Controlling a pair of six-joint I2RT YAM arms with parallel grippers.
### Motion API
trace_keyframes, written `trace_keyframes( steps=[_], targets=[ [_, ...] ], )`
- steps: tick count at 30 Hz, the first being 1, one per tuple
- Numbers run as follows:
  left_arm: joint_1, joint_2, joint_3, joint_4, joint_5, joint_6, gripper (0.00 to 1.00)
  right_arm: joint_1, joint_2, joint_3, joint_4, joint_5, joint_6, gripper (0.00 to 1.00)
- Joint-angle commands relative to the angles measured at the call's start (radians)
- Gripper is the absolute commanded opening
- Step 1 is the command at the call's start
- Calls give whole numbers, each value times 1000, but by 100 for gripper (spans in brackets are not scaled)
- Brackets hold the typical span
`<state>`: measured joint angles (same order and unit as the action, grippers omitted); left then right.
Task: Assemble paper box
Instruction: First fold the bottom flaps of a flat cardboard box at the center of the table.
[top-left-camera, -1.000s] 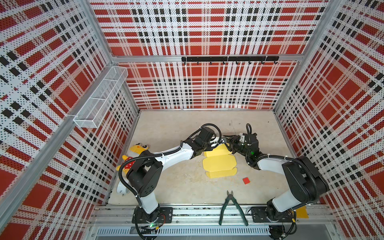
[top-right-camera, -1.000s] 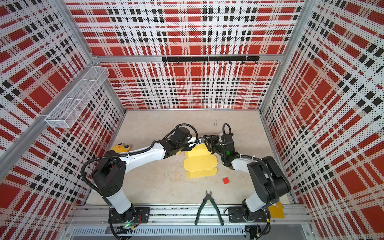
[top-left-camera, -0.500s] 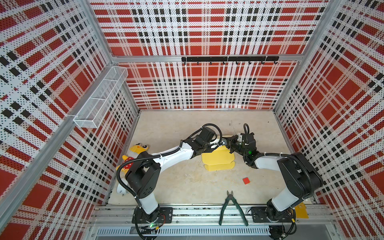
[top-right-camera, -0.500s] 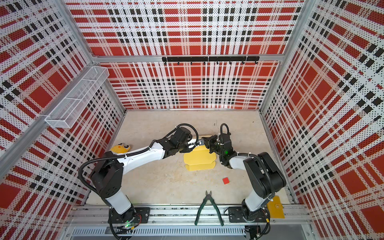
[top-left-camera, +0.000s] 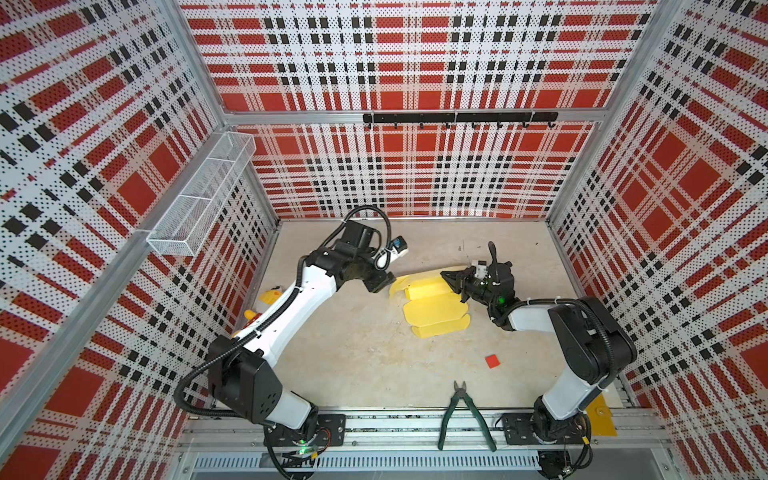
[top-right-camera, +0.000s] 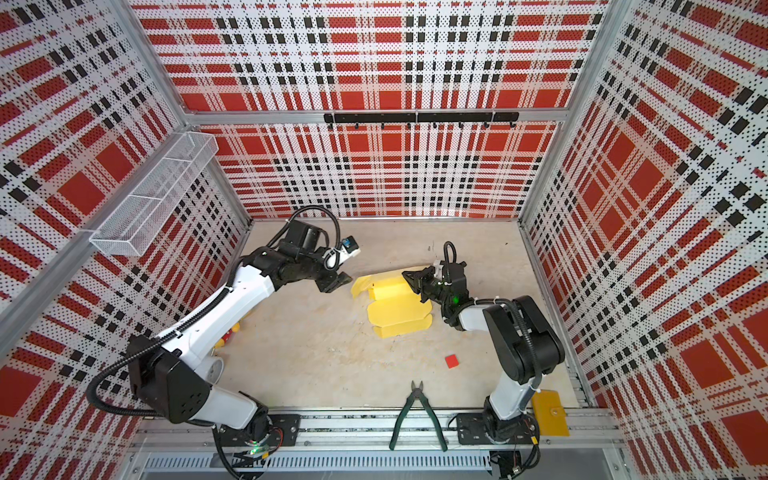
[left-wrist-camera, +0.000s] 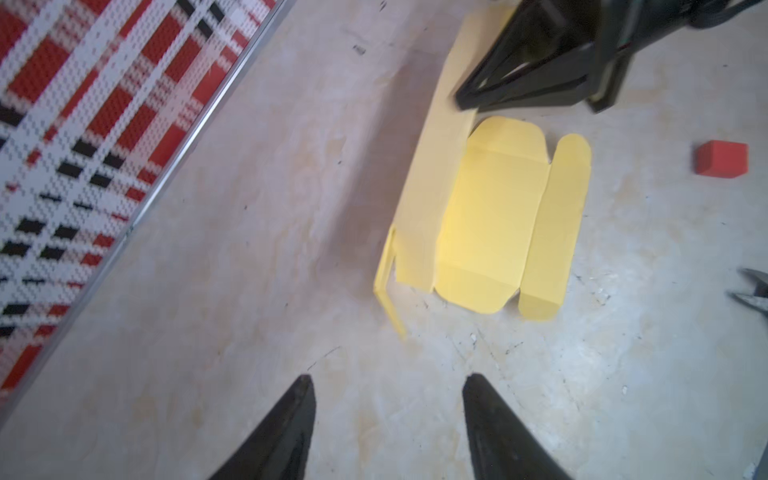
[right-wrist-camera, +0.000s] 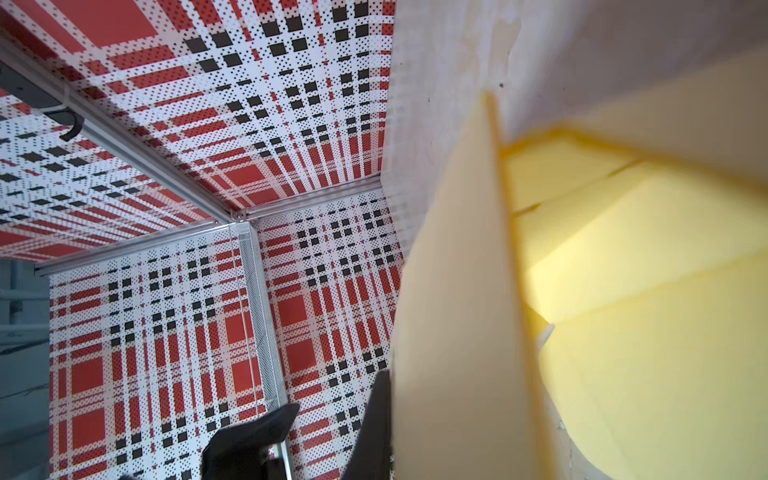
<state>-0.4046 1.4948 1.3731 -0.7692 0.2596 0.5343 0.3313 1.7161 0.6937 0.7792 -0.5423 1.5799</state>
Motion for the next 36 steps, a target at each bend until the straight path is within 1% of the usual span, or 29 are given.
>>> trace_keyframes(
  steps=[1, 2, 5, 8, 10, 11, 14, 16, 19, 21, 23, 25, 27, 30, 31, 32, 34, 36],
  targets=[
    [108, -32, -71, 28, 121, -59, 60, -20, -10, 34, -4, -103, -66, 0],
    [150, -35, -91, 41, 149, -56, 60, -27, -17, 43, -37, -130, -97, 0],
    [229, -43, -138, 63, 212, -36, 59, -42, -29, 62, -113, -185, -161, 0],
    [248, -46, -195, 78, 298, 35, 58, -48, -22, 65, -79, -221, -162, 0],
    [240, -41, -230, 82, 365, 111, 58, -48, -6, 75, -47, -254, -152, 0],
    [227, -33, -243, 81, 379, 154, 59, -49, 5, 83, -20, -281, -146, 0],
    [191, -8, -253, 77, 374, 264, 60, -48, 20, 96, 36, -328, -130, 0],
    [173, 12, -254, 61, 371, 368, 60, -48, 27, 95, 69, -343, -125, 0],
    [138, 47, -261, 75, 339, 461, 60, -48, 21, 84, 101, -353, -136, 0],
    [121, 67, -265, 96, 317, 489, 60, -48, 13, 81, 77, -366, -161, 0],
    [116, 87, -267, 114, 323, 506, 60, -49, -2, 82, 17, -382, -207, 0],
    [115, 107, -263, 131, 332, 502, 60, -48, -17, 91, -80, -393, -271, 0],
    [111, 136, -245, 146, 320, 462, 59, -48, -32, 106, -206, -398, -351, 0],
    [109, 189, -212, 129, 309, 448, 56, -48, -39, 127, -338, -386, -433, 0],
    [67, 203, -210, 122, 295, 464, 56, -48, -35, 130, -349, -386, -441, 0],
    [45, 213, -212, 122, 268, 486, 55, -49, -28, 134, -345, -388, -438, 0],
    [9, 233, -214, 127, 219, 523, 54, -48, -11, 139, -319, -391, -428, 0],
    [-12, 257, -205, 145, 190, 523, 54, -49, 13, 152, -315, -388, -438, 0]
  ],
)
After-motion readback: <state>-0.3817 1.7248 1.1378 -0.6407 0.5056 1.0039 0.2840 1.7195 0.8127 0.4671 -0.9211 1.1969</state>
